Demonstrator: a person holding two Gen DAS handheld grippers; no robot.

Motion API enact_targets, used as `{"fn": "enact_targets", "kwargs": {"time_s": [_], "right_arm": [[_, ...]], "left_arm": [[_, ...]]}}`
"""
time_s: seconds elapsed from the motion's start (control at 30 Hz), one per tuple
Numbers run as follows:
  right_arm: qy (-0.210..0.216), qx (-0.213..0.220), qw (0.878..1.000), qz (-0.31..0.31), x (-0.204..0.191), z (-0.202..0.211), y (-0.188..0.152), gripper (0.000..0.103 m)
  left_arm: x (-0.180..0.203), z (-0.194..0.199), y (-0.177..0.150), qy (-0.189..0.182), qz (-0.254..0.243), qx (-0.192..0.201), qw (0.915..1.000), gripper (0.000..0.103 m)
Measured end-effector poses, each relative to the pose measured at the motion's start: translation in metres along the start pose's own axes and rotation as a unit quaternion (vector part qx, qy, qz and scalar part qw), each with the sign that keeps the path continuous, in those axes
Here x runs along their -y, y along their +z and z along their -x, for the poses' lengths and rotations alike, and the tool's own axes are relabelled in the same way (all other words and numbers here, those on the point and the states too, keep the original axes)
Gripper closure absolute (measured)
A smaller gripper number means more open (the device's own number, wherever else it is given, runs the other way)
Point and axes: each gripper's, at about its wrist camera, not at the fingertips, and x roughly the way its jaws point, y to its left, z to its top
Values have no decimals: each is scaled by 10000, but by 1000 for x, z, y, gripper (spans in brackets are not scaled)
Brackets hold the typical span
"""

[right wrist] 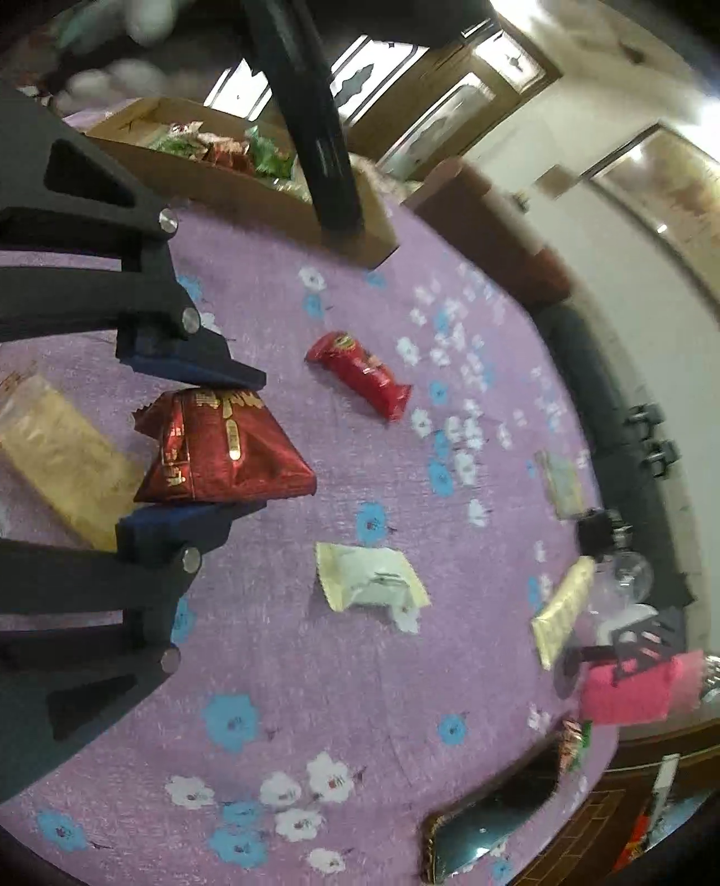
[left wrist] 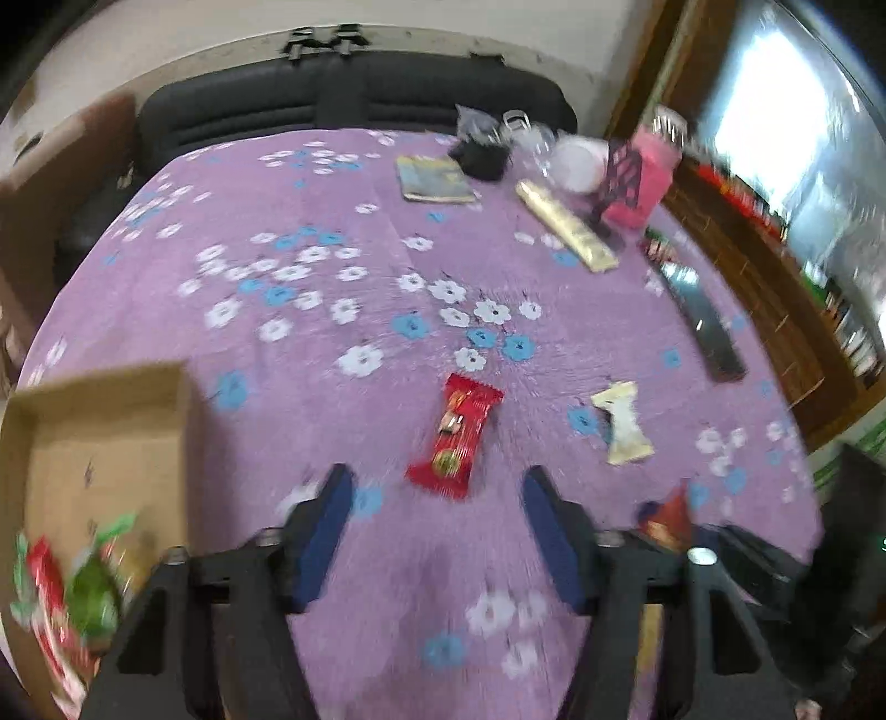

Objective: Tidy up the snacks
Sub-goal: 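Grasp a dark red bag with the right gripper while the left grasps a red coin-printed candy, then carry the red candy over the box with the left gripper while the right carries the dark red bag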

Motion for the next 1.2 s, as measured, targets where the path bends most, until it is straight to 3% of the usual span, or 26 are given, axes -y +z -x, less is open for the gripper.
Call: {"fn": "enact_targets", "kwargs": {"time_s": [0.03, 0.23, 0.27, 0.33, 0.43, 0.57, 0.77, 0.9, 1.0, 1.2], "right_arm": [[-3, 115, 9999, -40, 3, 3, 0, 68], [-45, 301, 9995, -26, 5, 10, 3, 68], [-27, 297, 9995, -40, 5, 9, 4, 68], [14, 282, 9996, -67, 5, 8, 5, 68], [19, 289, 9995, -100, 6, 8, 5, 68], [1, 321, 9994, -110, 8, 10, 3, 68], [-81, 319, 9994, -73, 7, 7, 1, 68], [-235, 344, 9991, 84, 0, 6, -3, 68], [-369, 361, 9983, 280, -8, 5, -5, 68], [-357, 369, 9974, 500, -38, 18, -5, 68]], "left_arm": [[5, -10, 3, 70, -111, -44, 9999, 52], [22, -52, 11, 453, -512, -217, 9974, 54], [23, -56, 11, 476, -547, -281, 9970, 70], [25, -57, 10, 456, -565, -278, 9970, 84], [27, -51, 8, 495, -571, -226, 9969, 85], [14, -19, 3, 193, -124, 81, 9997, 85], [-12, 64, -26, -81, 213, 703, 9973, 85], [-43, 114, -59, 100, 465, 999, 9939, 84], [-70, 143, -85, 606, 659, 1198, 9888, 84], [-107, 168, -123, 1283, 1028, 1411, 9762, 84]]}}
